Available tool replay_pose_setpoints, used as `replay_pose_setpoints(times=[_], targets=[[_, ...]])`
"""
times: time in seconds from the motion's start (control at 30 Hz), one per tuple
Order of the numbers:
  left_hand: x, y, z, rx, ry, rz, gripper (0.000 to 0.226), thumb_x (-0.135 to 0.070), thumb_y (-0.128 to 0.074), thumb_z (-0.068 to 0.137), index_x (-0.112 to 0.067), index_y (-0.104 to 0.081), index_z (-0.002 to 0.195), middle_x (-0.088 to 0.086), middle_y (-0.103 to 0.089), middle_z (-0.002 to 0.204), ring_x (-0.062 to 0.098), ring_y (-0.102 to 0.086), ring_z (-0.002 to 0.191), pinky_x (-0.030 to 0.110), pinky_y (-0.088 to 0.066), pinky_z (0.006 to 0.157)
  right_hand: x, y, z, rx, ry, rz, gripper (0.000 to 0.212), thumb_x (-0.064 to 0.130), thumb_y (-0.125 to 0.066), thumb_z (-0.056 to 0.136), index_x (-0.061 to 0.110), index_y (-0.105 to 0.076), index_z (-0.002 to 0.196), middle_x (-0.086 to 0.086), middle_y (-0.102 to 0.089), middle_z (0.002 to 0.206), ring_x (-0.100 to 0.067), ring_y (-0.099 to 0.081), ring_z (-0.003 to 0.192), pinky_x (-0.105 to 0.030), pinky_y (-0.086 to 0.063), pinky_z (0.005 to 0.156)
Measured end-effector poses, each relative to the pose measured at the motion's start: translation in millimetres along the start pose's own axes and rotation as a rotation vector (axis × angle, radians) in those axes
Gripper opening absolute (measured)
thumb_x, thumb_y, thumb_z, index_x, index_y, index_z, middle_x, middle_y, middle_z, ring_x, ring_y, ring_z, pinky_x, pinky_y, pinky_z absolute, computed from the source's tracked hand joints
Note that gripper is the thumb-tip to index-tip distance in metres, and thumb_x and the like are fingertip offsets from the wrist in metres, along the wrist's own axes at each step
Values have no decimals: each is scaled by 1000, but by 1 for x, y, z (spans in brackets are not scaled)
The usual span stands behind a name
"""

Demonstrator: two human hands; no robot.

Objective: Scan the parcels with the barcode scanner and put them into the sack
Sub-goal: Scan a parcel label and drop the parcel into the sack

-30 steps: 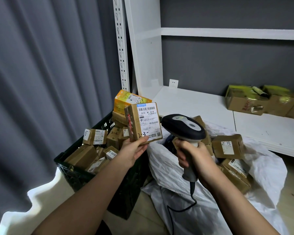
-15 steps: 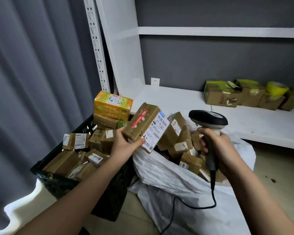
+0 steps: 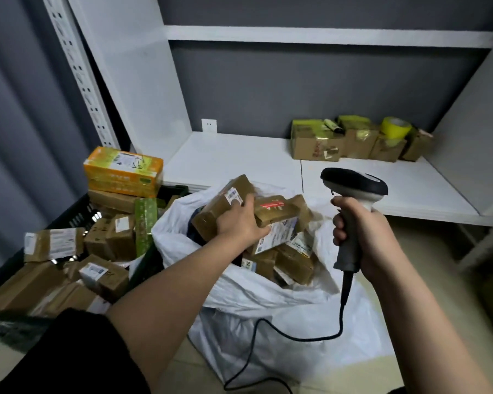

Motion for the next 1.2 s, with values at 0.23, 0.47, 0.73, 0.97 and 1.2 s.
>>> replay_pose_setpoints(times=[0.23, 0.47, 0.73, 0.97, 1.2], targets=[[-4, -60, 17, 275, 24, 58, 83, -62, -49, 88, -30, -6, 152, 18, -19, 153, 40, -43, 129, 48, -44, 98, -4, -9, 6, 45, -22, 55, 16, 16, -58, 92, 13, -47, 80, 0, -41, 51, -12, -34, 39, -21, -30, 42], [26, 3, -4, 78, -47, -128, 68, -60, -44, 92, -33, -21, 149, 6, -29, 152, 29, -50, 124, 35, -47, 85, -20, -57, 5, 167, -69, 47, 14, 16, -59, 92, 12, -51, 81, -1, -43, 53, -12, -37, 40, -20, -32, 42], [224, 84, -70, -158, 177, -203, 17, -31, -55, 92, -19, -67, 95, 0, -70, 93, 22, -64, 89, 33, -50, 75, -64, -159, -16, 382, -150, 35, 26, 20, -56, 94, 12, -45, 72, -3, -39, 52, -18, -35, 42, -23, -31, 39], [426, 90, -117, -70, 552, -25, 68, -46, -65, 83, -13, -42, 137, 16, -49, 134, 34, -50, 121, 40, -44, 97, -117, -256, -36, 477, -102, -72, 23, 11, -56, 96, 9, -45, 76, -4, -41, 51, -16, -37, 40, -27, -32, 44], [523, 63, -80, -32, 597, 130, 94, -56, -65, 80, -17, -15, 150, 18, -24, 149, 36, -30, 137, 46, -34, 106, -196, -357, -34, 522, -134, -141, 30, 11, -56, 96, 7, -45, 69, -5, -43, 46, -19, -39, 39, -26, -34, 43]])
Point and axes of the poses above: each hand's wrist, its own z-axis towards the middle knuckle, its own y-axis out of the back of the hand, x = y × z, the point moved 10 cm from there along z, towards the middle knuckle
